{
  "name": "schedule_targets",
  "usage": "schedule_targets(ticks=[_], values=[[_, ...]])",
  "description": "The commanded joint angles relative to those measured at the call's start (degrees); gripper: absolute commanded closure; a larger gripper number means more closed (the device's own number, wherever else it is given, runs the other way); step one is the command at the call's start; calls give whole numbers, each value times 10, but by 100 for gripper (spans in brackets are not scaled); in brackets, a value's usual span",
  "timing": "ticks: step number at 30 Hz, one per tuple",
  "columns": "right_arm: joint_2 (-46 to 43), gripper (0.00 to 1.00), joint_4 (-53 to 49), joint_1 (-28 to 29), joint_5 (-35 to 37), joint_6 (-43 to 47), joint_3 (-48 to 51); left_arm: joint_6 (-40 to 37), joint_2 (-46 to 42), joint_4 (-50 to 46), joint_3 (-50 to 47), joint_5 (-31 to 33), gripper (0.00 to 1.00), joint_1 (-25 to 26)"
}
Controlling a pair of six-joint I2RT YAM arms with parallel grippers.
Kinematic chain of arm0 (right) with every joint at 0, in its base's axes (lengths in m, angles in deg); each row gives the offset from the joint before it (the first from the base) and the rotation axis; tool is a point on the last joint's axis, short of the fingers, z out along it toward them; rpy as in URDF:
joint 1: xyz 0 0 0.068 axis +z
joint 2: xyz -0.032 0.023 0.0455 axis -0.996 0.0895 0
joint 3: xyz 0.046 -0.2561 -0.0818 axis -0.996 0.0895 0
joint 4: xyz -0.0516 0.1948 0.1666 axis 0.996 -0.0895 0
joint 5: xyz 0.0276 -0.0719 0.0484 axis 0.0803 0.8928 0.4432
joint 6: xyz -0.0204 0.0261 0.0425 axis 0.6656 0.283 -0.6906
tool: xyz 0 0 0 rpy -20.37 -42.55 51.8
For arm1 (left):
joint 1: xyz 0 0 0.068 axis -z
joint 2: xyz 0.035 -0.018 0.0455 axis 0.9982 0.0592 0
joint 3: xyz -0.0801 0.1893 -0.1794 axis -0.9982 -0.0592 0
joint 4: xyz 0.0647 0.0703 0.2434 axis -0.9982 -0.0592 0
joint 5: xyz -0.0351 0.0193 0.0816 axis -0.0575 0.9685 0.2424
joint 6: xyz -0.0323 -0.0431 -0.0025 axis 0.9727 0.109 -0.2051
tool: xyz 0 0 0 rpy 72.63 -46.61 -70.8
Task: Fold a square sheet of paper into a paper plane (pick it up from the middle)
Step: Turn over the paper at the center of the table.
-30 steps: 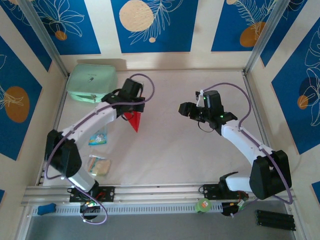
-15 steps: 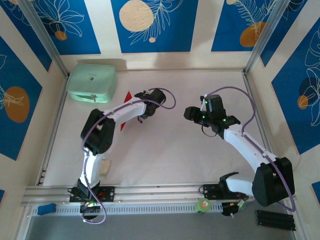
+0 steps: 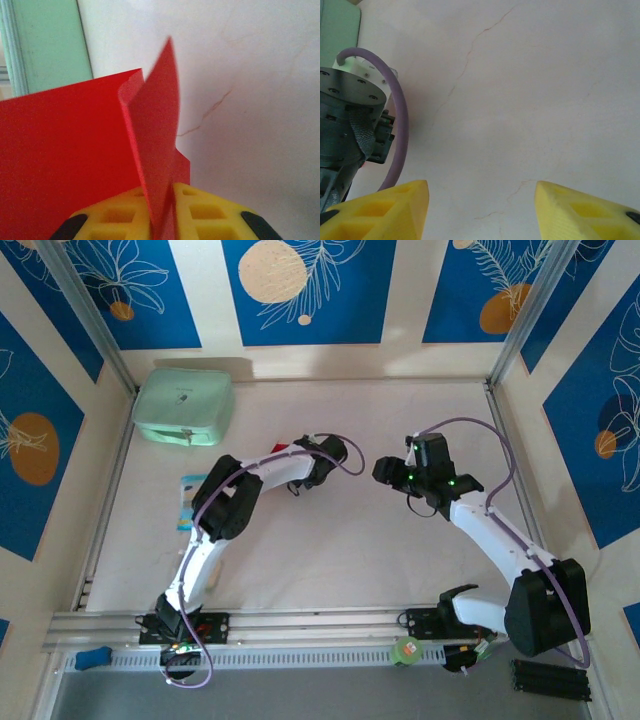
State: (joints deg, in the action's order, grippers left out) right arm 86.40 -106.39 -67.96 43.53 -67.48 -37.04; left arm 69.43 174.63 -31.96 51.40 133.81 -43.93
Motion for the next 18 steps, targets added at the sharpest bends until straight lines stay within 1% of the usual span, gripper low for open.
schedule_targets(ticks=[1,8,18], values=[[-11,42,-9,-6,3,-8,3,34,22,-31,25,6,82,6],[-13,42,-5,-15,-1,-22,13,58,24,-36,30,-25,77,12],[-12,43,-3,-23,-7,-28,13,112,3,-50,35,-126,69,20]])
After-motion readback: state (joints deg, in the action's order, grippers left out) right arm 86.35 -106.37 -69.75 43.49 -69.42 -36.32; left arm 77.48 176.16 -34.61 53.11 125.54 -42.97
